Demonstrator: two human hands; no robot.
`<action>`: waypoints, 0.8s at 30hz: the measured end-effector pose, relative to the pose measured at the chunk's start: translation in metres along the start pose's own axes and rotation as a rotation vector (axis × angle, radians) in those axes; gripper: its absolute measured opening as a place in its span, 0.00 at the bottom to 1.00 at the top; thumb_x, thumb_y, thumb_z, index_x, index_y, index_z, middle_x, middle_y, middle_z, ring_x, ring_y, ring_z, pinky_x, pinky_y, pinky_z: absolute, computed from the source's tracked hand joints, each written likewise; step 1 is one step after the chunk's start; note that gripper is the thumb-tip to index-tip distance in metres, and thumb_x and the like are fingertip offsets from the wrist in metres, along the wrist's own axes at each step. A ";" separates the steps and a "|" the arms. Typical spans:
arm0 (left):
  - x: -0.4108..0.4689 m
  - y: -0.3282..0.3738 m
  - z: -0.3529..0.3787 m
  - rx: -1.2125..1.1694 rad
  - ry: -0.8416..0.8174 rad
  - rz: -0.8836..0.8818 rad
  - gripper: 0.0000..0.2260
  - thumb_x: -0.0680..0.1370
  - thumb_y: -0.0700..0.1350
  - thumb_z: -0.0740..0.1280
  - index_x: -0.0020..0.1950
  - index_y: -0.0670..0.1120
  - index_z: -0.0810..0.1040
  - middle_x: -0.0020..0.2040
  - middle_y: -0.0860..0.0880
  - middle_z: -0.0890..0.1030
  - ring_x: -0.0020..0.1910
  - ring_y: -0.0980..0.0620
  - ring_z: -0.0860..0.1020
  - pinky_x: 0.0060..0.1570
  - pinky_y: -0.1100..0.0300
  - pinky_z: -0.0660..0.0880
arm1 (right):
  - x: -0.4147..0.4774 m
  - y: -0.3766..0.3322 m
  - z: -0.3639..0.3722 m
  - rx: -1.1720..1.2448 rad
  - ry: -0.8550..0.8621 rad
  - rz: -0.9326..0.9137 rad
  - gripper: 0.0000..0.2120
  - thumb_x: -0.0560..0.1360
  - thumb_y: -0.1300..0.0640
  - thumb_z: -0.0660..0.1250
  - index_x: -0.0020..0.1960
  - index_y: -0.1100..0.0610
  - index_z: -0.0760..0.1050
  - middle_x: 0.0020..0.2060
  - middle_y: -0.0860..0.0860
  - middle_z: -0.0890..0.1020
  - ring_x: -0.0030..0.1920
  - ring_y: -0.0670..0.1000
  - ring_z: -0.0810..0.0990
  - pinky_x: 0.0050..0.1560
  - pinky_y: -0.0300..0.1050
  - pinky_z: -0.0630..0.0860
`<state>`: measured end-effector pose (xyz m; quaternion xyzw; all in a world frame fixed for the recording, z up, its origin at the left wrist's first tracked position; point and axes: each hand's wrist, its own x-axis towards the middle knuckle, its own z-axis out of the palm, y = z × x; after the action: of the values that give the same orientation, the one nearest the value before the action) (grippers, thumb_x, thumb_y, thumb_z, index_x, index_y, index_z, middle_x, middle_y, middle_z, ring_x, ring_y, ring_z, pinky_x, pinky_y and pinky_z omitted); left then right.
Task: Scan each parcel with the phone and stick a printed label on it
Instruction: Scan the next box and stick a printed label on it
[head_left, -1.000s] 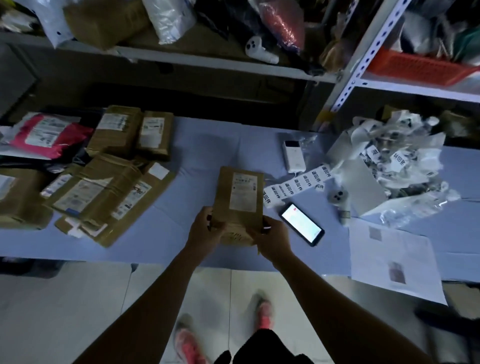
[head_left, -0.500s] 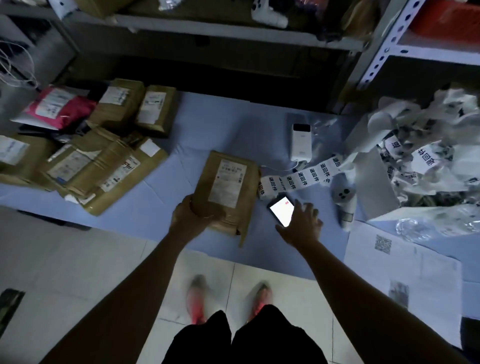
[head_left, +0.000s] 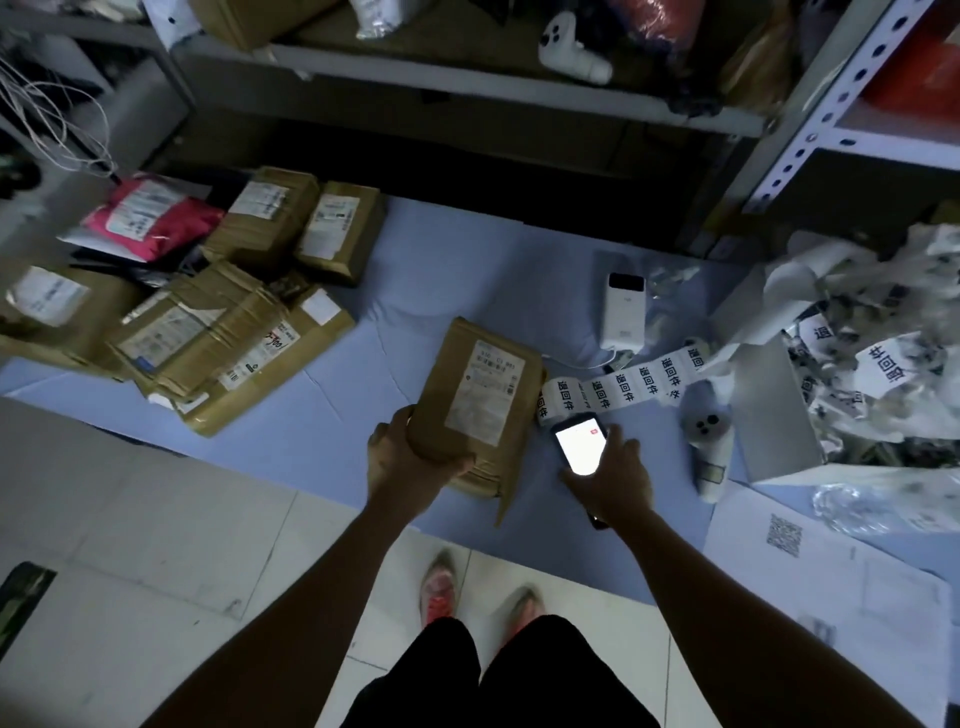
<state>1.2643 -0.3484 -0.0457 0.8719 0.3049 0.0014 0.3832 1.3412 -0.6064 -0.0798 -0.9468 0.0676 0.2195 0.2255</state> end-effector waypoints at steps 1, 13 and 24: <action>-0.002 0.001 0.001 0.009 0.018 0.011 0.46 0.55 0.61 0.83 0.70 0.52 0.71 0.54 0.48 0.77 0.56 0.45 0.76 0.51 0.47 0.80 | -0.003 -0.001 -0.002 0.065 0.024 0.013 0.39 0.67 0.42 0.78 0.68 0.55 0.63 0.59 0.57 0.74 0.58 0.62 0.79 0.55 0.57 0.79; 0.022 0.003 -0.015 0.019 -0.041 0.153 0.42 0.57 0.56 0.83 0.68 0.51 0.73 0.52 0.45 0.76 0.53 0.43 0.74 0.46 0.55 0.73 | -0.045 -0.037 -0.052 0.033 0.044 -0.095 0.40 0.62 0.36 0.77 0.68 0.49 0.68 0.57 0.49 0.82 0.55 0.53 0.81 0.52 0.52 0.81; 0.044 0.006 -0.033 0.083 -0.031 0.328 0.42 0.57 0.54 0.84 0.68 0.50 0.73 0.54 0.44 0.71 0.57 0.40 0.70 0.53 0.46 0.76 | -0.068 -0.032 -0.067 -0.123 0.064 -0.084 0.36 0.60 0.37 0.77 0.63 0.49 0.72 0.49 0.47 0.82 0.49 0.50 0.81 0.46 0.50 0.83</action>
<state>1.2958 -0.3066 -0.0286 0.9250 0.1522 0.0376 0.3460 1.3129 -0.6068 0.0167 -0.9674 0.0216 0.1832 0.1737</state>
